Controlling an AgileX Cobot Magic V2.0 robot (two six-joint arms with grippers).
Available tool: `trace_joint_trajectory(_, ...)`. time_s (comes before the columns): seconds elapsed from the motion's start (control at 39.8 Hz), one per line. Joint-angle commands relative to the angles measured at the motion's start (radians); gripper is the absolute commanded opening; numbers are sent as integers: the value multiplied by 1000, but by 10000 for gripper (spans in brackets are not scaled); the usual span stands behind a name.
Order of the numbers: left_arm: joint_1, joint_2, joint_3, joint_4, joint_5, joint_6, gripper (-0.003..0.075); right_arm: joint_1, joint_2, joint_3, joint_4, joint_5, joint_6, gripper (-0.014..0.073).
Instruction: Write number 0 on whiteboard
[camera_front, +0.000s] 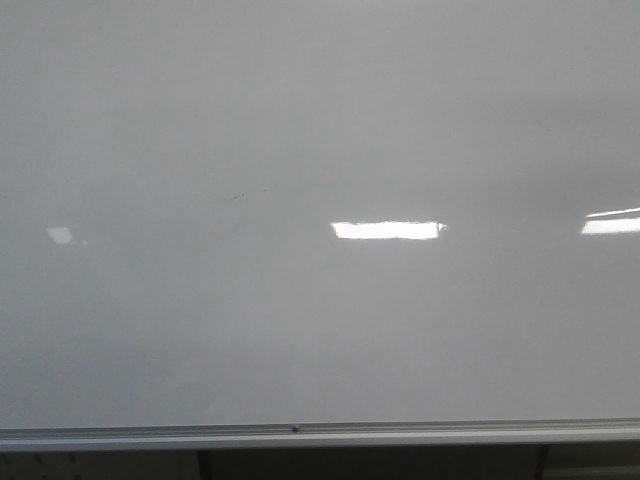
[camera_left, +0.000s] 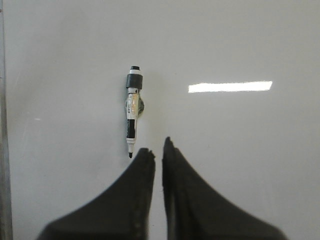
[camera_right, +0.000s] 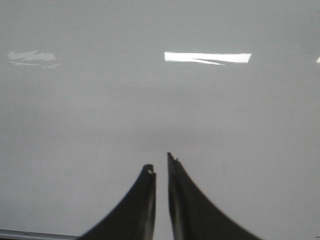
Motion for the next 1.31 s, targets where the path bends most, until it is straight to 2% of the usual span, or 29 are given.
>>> trace_joint_trajectory(0.0,0,13,-38,3,-62,-1,293,0,16,-33,5,-71,-1,302)
trace_joint_trajectory(0.08,0,13,-38,3,-52,-1,479,0,16,-33,5,-71,-1,409)
trace_joint_trajectory(0.13,0,13,-38,3,-51,-1,574,0,16,-33,5,-71,-1,447)
trace_joint_trajectory(0.2,0,14,-38,3,-56,-1,636,0,16,-33,5,-71,-1,470)
trace_joint_trajectory(0.38,0,71,-40,8,-66,-1,638,0,16,-33,5,-71,-1,468)
trace_joint_trajectory(0.63,0,423,-135,10,-142,-5,635,0,16,-33,5,-71,-1,468)
trace_joint_trajectory(0.83,59,646,-255,15,-204,-5,575,0,16,-33,5,-71,-1,468)
trace_joint_trajectory(1.01,124,823,-396,26,-188,-5,574,0,16,-33,5,-70,-1,468)
trace_joint_trajectory(1.16,130,955,-497,42,-110,13,573,0,16,-33,5,-70,-1,468)
trace_joint_trajectory(1.28,130,1031,-542,39,-97,47,565,0,16,-33,5,-70,-1,468)
